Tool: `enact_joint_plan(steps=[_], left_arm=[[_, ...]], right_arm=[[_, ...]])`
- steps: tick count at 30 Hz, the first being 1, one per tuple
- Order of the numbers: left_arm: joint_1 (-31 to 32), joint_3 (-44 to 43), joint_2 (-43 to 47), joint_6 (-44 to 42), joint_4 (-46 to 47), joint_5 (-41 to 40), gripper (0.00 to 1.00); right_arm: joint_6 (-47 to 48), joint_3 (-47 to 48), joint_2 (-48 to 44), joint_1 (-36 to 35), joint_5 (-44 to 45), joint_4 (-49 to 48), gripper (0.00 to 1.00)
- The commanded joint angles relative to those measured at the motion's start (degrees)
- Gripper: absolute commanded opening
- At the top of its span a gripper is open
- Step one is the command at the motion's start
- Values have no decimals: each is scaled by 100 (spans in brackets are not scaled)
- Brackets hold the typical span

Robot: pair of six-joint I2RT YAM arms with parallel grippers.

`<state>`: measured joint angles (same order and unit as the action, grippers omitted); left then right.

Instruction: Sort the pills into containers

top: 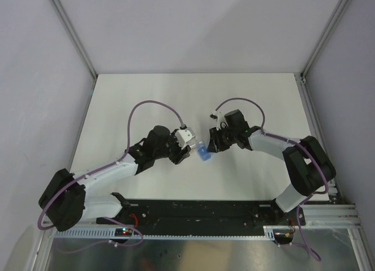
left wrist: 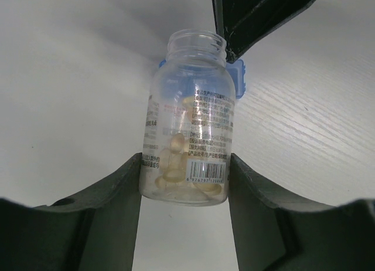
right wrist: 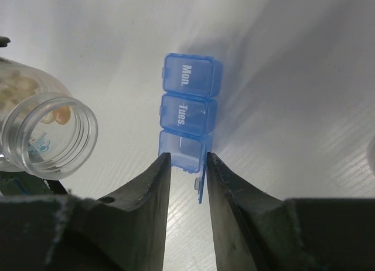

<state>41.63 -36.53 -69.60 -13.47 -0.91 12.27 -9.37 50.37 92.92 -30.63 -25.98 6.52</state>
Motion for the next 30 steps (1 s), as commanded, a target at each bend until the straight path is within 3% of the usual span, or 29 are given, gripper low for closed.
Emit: enact_joint_plan(steps=[1, 15, 30], left_arm=[[89, 12, 267, 142, 328, -49, 0], [161, 245, 372, 2, 363, -20, 0], [184, 387, 285, -309, 306, 429, 0]], right_arm=[[75, -63, -341, -94, -18, -160, 37], [181, -90, -319, -175, 29, -116, 34], [418, -93, -868, 368, -228, -157, 60]])
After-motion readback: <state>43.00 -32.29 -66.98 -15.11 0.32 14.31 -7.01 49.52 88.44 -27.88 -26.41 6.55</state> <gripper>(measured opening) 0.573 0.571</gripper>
